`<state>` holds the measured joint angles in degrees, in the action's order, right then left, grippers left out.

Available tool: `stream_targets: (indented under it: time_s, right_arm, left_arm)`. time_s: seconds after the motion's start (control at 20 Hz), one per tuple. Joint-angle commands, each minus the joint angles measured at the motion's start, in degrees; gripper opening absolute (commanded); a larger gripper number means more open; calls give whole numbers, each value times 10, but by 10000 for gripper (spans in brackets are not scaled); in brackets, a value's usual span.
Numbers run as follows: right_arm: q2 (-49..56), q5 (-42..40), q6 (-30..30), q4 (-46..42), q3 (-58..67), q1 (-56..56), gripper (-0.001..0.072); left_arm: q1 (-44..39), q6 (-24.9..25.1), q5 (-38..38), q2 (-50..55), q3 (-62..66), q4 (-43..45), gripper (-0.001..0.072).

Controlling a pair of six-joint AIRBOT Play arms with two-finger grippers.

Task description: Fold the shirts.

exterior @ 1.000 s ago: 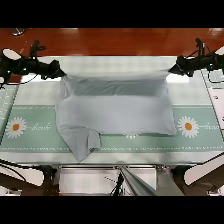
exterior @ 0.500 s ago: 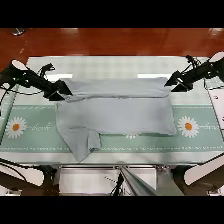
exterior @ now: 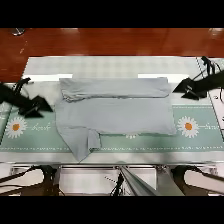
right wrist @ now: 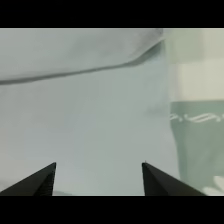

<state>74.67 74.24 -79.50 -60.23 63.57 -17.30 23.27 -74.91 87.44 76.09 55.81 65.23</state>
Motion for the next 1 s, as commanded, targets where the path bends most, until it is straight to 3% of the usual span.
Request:
stream_targets:
  time_s: [0.0,0.15,0.3,0.65,0.95]
  right_arm:
    - [-188,-113,46,112,-213,5,621]
    - [-282,-130,35,156,-313,6,621]
    - [-296,-127,35,169,-327,6,621]
    - [-296,-128,35,196,-327,6,621]
    - [-296,-161,32,229,-327,5,621]
  left_arm:
    - [95,22,-43,-92,-165,4,702]
    - [126,26,-113,-137,-244,-75,702]
    - [110,63,-145,-150,-289,-161,702]
    - [27,110,-170,-146,-324,-211,701]
    - [-35,115,-185,-139,-326,-211,701]
